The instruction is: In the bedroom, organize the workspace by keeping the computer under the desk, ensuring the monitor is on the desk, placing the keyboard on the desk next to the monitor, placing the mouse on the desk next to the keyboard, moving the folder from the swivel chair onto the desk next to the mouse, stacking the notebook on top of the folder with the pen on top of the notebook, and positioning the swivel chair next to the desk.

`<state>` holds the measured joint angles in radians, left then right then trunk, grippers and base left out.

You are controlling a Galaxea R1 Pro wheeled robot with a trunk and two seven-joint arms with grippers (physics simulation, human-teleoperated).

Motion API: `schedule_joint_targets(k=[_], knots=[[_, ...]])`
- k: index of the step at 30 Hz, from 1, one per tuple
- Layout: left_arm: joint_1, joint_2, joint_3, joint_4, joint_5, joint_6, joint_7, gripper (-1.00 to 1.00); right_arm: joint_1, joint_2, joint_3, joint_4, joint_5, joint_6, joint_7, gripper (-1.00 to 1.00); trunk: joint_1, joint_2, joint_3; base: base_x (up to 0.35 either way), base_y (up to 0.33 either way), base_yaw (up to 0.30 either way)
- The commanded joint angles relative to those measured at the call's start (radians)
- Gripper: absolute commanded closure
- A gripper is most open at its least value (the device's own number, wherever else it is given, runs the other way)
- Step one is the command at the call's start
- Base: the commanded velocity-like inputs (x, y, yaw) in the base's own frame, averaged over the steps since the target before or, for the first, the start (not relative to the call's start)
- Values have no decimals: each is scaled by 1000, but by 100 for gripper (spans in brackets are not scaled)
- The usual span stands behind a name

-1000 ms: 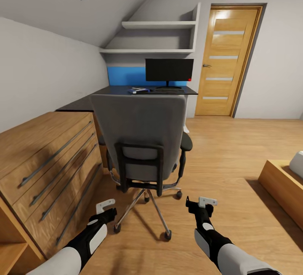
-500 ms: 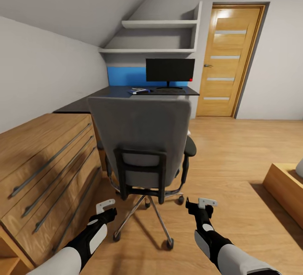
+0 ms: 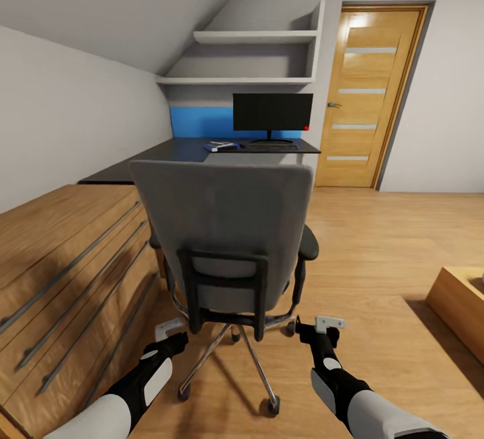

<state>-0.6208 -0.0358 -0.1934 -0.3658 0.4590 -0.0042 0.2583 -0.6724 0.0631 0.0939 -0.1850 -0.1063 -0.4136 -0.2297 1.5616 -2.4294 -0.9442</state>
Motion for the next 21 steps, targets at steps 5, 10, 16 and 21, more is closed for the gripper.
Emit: schedule_joint_targets(k=[5,10,16,21], knots=[[0,1,-9,-1,7,0,7,-100,-1,0,9,1,-9,-4,-4,-100,0,0,-1,98,0,0],[0,0,-9,-2,7,0,7,-100,-1,0,9,2,-9,-4,-3,-100,0,0,-1,275,-1,0],[0,0,-9,-1,7,0,7,-100,-1,0,9,2,-9,-4,-3,-100,0,0,1,315,-71,-38],[0,0,-9,-2,7,0,7,-100,-1,0,9,1,-9,-4,-3,-100,0,0,5,320,-123,-88]])
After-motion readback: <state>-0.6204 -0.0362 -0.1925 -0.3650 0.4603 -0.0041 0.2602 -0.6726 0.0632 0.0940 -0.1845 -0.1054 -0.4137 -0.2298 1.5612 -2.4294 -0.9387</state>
